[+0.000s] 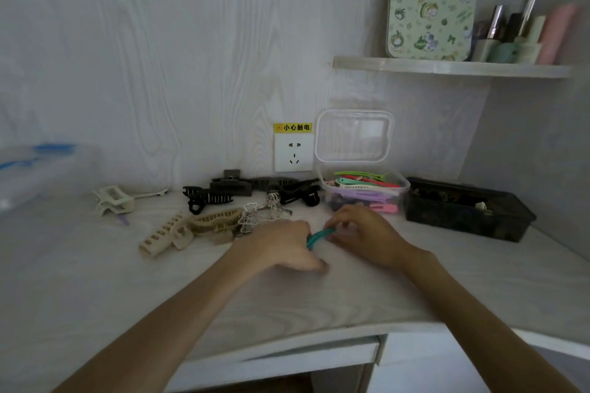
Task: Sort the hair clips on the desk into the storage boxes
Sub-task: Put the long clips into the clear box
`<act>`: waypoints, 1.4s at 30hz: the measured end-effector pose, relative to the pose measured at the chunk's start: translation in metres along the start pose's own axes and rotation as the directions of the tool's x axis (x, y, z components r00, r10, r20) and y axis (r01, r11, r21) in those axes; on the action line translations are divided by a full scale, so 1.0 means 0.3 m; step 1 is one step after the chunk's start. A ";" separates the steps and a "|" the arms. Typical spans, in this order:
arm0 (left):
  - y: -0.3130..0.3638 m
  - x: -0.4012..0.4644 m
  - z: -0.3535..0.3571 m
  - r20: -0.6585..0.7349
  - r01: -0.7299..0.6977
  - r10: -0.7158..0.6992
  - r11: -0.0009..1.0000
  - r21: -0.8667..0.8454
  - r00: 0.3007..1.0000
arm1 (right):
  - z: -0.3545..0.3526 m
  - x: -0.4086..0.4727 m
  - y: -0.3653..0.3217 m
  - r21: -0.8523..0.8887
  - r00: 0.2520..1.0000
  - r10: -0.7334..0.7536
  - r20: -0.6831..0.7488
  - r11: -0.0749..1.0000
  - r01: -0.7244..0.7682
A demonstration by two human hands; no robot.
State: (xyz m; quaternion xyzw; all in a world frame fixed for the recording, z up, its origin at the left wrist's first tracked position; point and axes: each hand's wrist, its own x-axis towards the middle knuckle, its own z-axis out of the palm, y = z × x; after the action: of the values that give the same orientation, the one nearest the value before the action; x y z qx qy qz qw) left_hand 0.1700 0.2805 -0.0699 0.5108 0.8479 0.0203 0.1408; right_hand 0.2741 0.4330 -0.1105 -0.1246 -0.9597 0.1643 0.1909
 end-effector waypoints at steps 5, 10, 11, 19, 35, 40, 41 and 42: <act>0.001 0.044 -0.074 -0.364 -0.093 0.054 0.991 -0.092 0.930 | -0.079 -0.026 0.024 -0.350 0.860 -0.195 -0.472 0.936 0.019; 0.083 0.166 -0.167 -0.558 -0.249 0.054 0.927 -0.279 0.828 | -0.179 0.049 0.084 -0.342 0.789 -0.053 -0.612 0.917 -0.204; 0.089 0.187 -0.168 -0.535 -0.234 0.049 0.930 -0.284 0.843 | -0.187 0.059 0.105 -0.356 0.833 0.009 -0.553 0.901 -0.246; 0.019 0.201 -0.055 -0.466 -0.354 0.235 0.916 -0.186 0.853 | -0.139 0.087 0.071 -0.309 0.869 0.171 -0.464 0.889 -0.340; -0.859 -0.136 0.029 -0.698 0.335 -0.565 0.825 -0.456 0.441 | 0.207 0.470 -0.529 -0.123 0.958 -0.204 -0.200 0.976 0.182; -0.889 -0.116 0.067 -0.661 0.385 -0.490 0.869 -0.312 0.568 | 0.372 0.612 -0.666 -0.153 0.971 -0.234 -0.039 0.962 0.225; -0.888 -0.113 0.068 -0.661 0.382 -0.477 0.875 -0.296 0.580 | 0.400 0.635 -0.685 -0.196 0.976 -0.218 0.022 0.956 0.218; -0.893 -0.112 0.067 -0.662 0.367 -0.463 0.883 -0.292 0.589 | 0.424 0.656 -0.702 -0.235 0.977 -0.190 0.098 0.950 0.208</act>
State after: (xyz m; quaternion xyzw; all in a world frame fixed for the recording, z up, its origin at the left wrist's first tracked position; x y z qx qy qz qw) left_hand -0.0406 0.1211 -0.1296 0.2396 0.9266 0.2362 -0.1680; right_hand 0.0087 0.2656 -0.0811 -0.0436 -0.9866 0.0298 0.1541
